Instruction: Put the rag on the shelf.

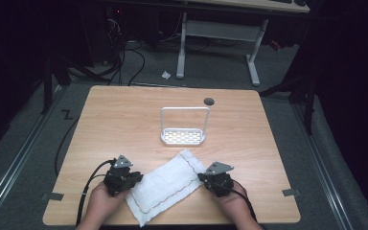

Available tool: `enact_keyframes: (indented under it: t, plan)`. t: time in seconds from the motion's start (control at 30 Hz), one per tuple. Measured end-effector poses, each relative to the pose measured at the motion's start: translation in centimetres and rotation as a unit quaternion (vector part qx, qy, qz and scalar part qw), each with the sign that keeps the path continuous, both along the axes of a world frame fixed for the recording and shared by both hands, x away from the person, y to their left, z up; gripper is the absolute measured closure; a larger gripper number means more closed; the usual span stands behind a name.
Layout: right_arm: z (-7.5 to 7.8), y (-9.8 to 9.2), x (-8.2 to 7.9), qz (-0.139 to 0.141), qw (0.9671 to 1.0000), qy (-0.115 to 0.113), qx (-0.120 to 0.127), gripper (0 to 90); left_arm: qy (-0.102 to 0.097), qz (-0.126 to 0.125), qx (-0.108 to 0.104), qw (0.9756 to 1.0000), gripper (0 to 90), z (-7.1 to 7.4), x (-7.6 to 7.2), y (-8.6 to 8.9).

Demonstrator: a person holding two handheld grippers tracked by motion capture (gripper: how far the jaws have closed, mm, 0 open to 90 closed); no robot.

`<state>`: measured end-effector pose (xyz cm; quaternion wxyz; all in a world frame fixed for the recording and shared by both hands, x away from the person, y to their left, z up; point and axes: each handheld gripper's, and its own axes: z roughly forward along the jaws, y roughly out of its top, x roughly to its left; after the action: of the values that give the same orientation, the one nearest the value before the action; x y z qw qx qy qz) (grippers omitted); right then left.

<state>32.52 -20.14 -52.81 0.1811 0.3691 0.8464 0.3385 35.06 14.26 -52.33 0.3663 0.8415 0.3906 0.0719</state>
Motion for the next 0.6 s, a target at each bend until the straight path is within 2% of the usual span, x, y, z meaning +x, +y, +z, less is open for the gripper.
enact_keyframes:
  t: [0.03,0.07,0.17,0.2,0.27,0.33,0.37,0.4,0.43,0.47,0.5,0.53,0.57,0.6]
  plan:
    - [0.0,0.0,0.0,0.000,1.0000,0.000,0.000,90.0,0.002,-0.009,0.000,1.0000,78.8,0.0,-0.2,-0.4]
    - [0.0,-0.9,0.5,-0.018,0.9998,0.001,0.004,90.0,0.001,-0.023,0.006,0.9997,79.3,0.0,-0.8,-1.2]
    - [0.0,-1.7,1.1,-0.032,0.9995,0.003,0.008,90.0,0.007,-0.040,0.001,0.9992,79.8,0.0,-1.3,-2.0]
    - [-0.1,-2.2,1.6,-0.045,0.9990,0.000,0.009,90.0,0.016,-0.056,-0.004,0.9983,80.2,0.0,-2.0,-2.7]
    - [-0.1,-2.6,2.2,-0.057,0.9983,0.001,0.014,90.0,0.021,-0.066,-0.005,0.9976,80.4,0.0,-2.3,-3.0]
    - [-0.2,-2.9,2.8,-0.063,0.9977,0.000,0.022,90.0,0.041,-0.096,-0.018,0.9944,80.7,-0.2,-3.4,-3.9]
    - [-0.2,-2.9,3.2,-0.066,0.9976,-0.003,0.020,90.0,0.041,-0.096,-0.018,0.9944,80.6,-0.2,-3.4,-3.9]
    - [-0.2,-2.8,3.4,-0.070,0.9974,-0.005,0.018,90.0,0.052,-0.117,-0.025,0.9914,80.6,-0.2,-4.1,-4.6]
    - [-0.2,-2.8,3.7,-0.072,0.9973,-0.010,0.014,90.0,0.058,-0.129,-0.030,0.9896,80.5,-0.3,-4.4,-4.9]
    - [-0.3,-2.7,4.0,-0.073,0.9972,-0.013,0.014,90.0,0.058,-0.129,-0.030,0.9896,80.2,-0.3,-4.4,-4.9]
    - [-0.3,-2.6,4.2,-0.077,0.9968,-0.010,0.017,90.0,0.055,-0.140,-0.035,0.9880,79.7,-0.3,-4.8,-5.4]
    - [-0.3,-2.6,4.4,-0.077,0.9969,-0.012,0.016,90.0,0.055,-0.140,-0.035,0.9880,79.2,-0.3,-4.8,-5.4]
    - [-0.3,-2.6,4.4,-0.077,0.9969,-0.012,0.016,90.0,0.044,-0.140,-0.032,0.9886,79.2,-0.2,-4.8,-5.5]
    - [-0.1,-2.6,4.3,-0.080,0.9965,-0.013,0.020,90.0,0.027,-0.134,-0.029,0.9902,79.3,0.0,-4.7,-5.6]
